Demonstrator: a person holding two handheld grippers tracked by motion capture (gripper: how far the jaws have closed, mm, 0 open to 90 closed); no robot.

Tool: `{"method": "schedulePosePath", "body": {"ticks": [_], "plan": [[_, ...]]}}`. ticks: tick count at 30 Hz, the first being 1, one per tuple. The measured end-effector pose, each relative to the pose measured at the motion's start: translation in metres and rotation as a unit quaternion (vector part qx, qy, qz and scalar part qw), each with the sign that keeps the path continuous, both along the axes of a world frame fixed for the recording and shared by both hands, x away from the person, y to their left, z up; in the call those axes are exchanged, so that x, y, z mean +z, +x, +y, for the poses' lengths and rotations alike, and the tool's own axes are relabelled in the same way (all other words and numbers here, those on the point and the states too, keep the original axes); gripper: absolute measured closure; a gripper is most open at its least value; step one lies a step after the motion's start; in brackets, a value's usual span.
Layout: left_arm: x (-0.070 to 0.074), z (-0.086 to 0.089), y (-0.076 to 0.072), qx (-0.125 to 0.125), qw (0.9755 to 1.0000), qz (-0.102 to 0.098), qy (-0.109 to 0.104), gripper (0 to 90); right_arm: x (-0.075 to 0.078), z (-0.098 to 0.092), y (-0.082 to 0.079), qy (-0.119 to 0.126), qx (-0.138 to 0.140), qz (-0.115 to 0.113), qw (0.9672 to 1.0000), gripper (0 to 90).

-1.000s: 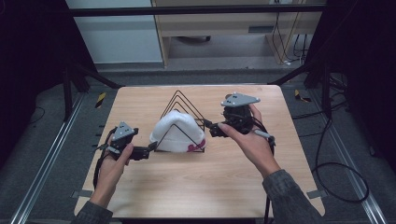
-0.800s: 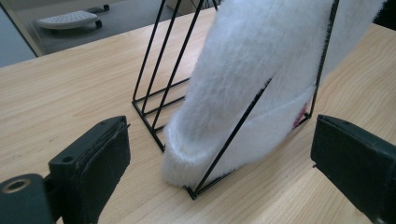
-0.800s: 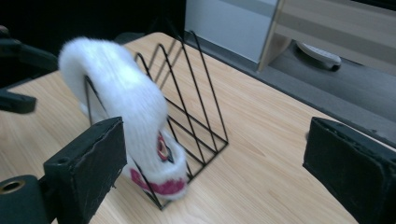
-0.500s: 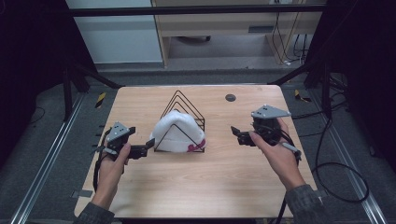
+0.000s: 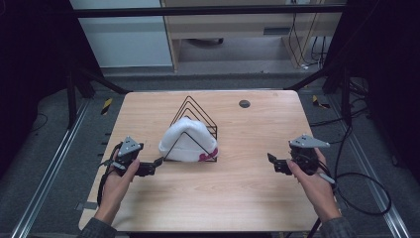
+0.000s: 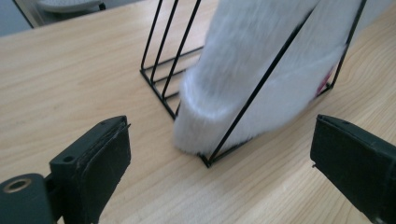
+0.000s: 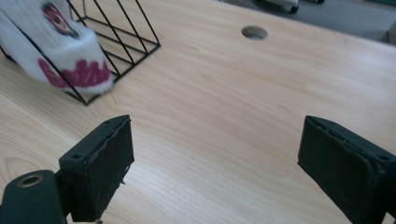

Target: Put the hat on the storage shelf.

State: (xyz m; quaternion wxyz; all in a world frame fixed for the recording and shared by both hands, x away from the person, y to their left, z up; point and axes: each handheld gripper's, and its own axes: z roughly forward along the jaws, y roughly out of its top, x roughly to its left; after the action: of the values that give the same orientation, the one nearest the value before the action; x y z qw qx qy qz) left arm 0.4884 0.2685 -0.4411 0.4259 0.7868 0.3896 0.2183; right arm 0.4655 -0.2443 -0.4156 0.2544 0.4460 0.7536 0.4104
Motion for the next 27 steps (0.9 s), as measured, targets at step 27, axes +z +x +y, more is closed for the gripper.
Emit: {"method": "schedulePosePath", "body": {"ticks": [27], "plan": [[-0.048,0.025,0.011,0.019,0.9959,0.071,0.053,4.9,-0.088,0.014,0.012,-0.017,-0.024,0.093,0.9953,11.0]]}}
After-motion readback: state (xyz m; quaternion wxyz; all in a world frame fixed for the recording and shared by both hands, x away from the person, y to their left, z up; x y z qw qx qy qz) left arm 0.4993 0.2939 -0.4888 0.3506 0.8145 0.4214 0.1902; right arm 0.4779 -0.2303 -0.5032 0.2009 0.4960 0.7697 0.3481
